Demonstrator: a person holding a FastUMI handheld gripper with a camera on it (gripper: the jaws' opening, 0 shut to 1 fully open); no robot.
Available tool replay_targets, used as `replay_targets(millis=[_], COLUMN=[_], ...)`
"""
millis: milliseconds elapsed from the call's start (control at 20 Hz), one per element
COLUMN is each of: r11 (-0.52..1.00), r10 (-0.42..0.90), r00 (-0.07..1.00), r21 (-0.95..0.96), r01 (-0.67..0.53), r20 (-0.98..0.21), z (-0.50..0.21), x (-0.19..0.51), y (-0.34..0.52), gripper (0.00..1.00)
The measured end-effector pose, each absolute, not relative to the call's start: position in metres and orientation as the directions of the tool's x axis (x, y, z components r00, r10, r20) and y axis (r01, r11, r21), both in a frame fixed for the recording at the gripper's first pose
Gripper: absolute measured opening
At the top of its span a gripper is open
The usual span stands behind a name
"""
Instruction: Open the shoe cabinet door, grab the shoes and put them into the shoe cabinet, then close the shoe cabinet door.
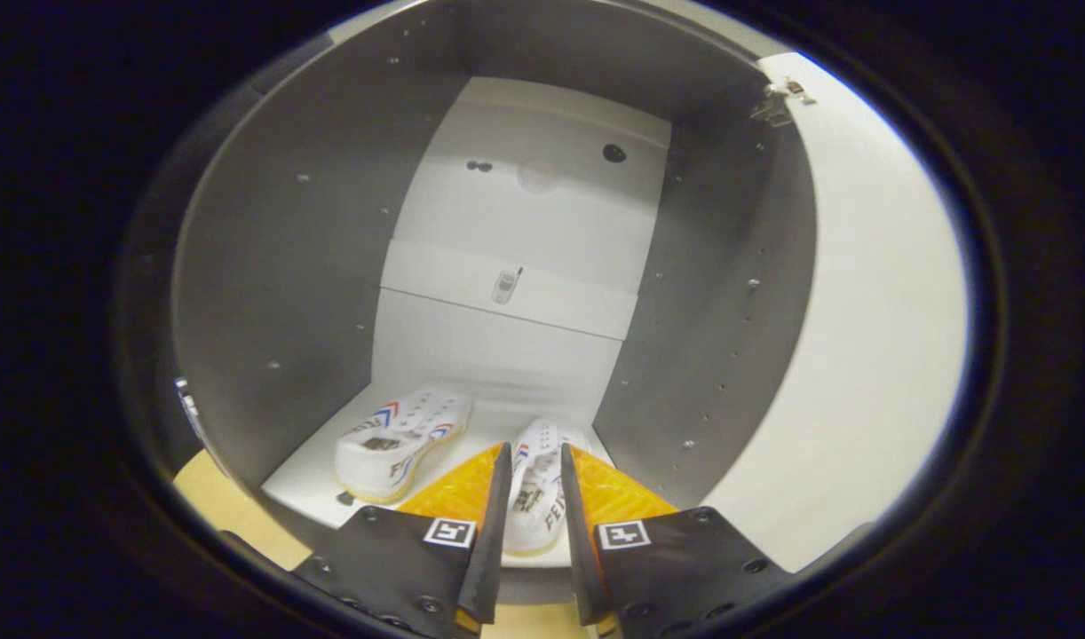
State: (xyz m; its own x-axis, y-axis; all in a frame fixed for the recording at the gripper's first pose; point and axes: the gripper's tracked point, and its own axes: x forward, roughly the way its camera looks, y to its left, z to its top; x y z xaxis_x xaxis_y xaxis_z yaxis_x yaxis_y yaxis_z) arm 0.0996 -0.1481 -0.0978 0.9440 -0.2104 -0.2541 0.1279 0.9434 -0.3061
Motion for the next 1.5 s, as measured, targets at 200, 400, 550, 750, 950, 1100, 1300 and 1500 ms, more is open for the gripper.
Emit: replay_targets(millis=[200, 400, 550, 750, 950, 1100, 1300, 1500], r11=[0.959, 0.967, 0.962, 0.944, 0.934, 0.938, 0.930, 0.942], r10=[-0.194, -0.197, -0.235, -0.315, -0.344, -0.338, -0.352, -0.324], r00=[0.956, 0.962, 0.957, 0.941, 0.933, 0.936, 0.933, 0.942], r21=[-0.247, -0.202, -0.182, -0.144, -0.139, -0.121, -0.146, -0.125], r01=[0.138, 0.158, 0.204, 0.297, 0.328, 0.326, 0.339, 0.312], r20=[-0.220, -0.191, -0.168, -0.125, -0.110, -0.095, -0.079, -0.089], z=[-0.064, -0.034, -0.015, 0.016, 0.031, 0.044, 0.058, 0.064], x=[0.038, -0.017, -0.058, -0.112, -0.152, -0.185, -0.217, -0.239], y=[-0.133, -0.136, -0.151, -0.189, -0.212, -0.231, -0.264, -0.293], gripper=[0.36, 0.36, 0.36, 0.36, 0.36, 0.36, 0.36, 0.35])
